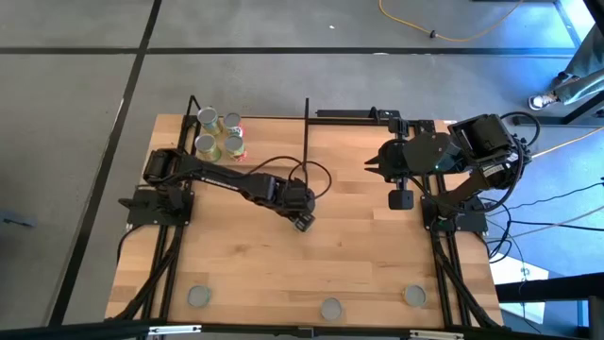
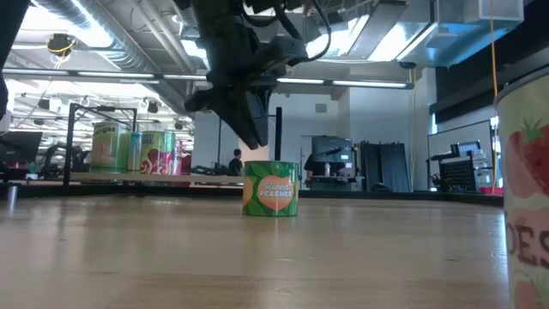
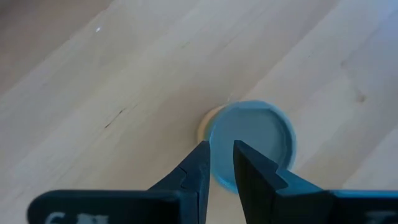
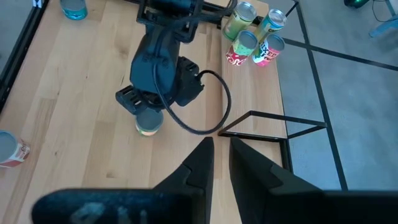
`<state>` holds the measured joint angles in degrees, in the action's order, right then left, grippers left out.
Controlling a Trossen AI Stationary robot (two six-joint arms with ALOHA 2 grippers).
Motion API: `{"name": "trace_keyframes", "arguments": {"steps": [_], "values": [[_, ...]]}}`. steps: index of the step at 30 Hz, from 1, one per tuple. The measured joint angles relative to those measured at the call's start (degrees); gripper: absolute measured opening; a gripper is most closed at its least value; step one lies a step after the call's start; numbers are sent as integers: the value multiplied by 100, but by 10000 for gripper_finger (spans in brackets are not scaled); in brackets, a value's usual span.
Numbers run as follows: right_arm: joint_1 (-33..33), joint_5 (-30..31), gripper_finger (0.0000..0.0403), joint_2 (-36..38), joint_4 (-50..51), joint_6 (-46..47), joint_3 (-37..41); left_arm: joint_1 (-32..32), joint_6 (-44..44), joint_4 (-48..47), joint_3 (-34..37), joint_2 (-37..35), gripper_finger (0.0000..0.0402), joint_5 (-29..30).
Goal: Pick and place cans onto a shelf
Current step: Put the canned sliced peaches on the shelf
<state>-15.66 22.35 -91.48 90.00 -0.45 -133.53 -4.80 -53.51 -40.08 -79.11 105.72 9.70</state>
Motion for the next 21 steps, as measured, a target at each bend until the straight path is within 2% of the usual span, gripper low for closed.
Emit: {"name": "trace_keyframes", "arguments": {"steps": [15,21], "values": [[0,-2,53,0,2,0,0,-4,24,4,68,8,64,176],[0,-1,53,0,2,-2,0,-9,21,11,245,8,64,-25]]}}
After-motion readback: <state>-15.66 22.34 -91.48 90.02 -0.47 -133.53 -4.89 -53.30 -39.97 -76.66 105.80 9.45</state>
